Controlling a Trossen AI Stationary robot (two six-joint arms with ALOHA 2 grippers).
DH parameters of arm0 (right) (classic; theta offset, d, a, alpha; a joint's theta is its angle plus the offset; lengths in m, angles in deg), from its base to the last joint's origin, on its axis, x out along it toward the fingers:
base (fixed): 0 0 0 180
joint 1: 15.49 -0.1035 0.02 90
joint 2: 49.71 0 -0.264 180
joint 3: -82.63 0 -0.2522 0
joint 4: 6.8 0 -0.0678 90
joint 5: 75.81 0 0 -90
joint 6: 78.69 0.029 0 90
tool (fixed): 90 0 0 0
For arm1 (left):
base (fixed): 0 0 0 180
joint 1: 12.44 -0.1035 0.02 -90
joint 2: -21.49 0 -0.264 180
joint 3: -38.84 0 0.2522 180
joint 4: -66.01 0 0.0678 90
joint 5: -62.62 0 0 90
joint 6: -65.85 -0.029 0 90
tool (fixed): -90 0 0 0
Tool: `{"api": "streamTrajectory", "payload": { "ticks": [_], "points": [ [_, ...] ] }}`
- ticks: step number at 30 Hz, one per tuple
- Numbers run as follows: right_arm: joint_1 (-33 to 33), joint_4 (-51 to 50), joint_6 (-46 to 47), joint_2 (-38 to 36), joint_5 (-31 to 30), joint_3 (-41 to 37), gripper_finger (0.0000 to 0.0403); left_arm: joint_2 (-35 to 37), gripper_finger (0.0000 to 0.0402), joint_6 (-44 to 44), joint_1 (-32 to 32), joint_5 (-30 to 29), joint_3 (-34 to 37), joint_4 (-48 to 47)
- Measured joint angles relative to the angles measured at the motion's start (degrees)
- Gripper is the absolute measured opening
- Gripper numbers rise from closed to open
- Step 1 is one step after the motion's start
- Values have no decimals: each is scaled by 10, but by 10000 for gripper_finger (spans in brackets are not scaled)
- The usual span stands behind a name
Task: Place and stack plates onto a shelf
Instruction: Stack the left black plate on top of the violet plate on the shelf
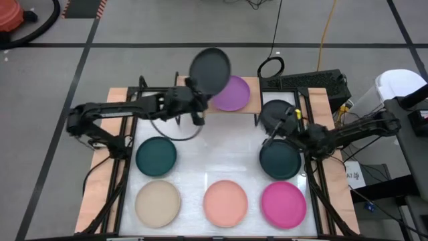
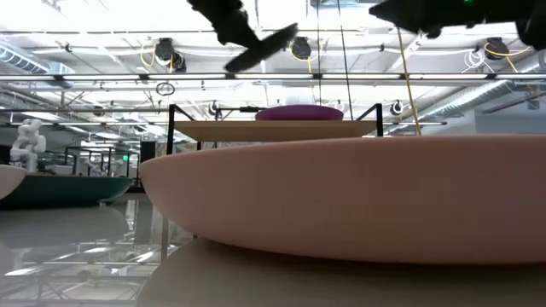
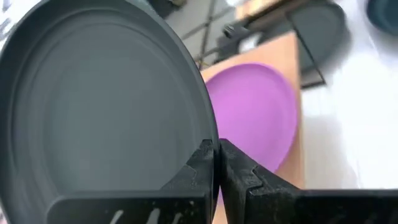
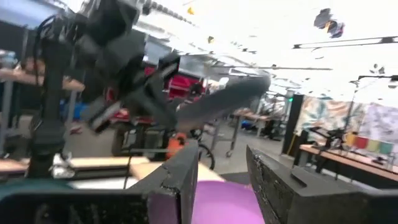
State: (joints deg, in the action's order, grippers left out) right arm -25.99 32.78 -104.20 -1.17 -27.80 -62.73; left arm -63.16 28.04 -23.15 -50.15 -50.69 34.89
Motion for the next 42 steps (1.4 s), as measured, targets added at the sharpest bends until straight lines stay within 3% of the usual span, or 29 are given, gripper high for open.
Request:
{"api": "streamTrajectory", "payload": {
  "ticks": [10,29,42],
  "points": [
    [-35,-50,-12,-52,-17,0,121,-142,10,-69,-2,98,-142,-175],
    [-35,-85,25,-51,-15,0,121,-247,10,-92,-61,201,-328,-382],
    [-35,-85,22,-51,-15,0,121,-293,10,-108,-74,221,-343,-384]
  ]
}}
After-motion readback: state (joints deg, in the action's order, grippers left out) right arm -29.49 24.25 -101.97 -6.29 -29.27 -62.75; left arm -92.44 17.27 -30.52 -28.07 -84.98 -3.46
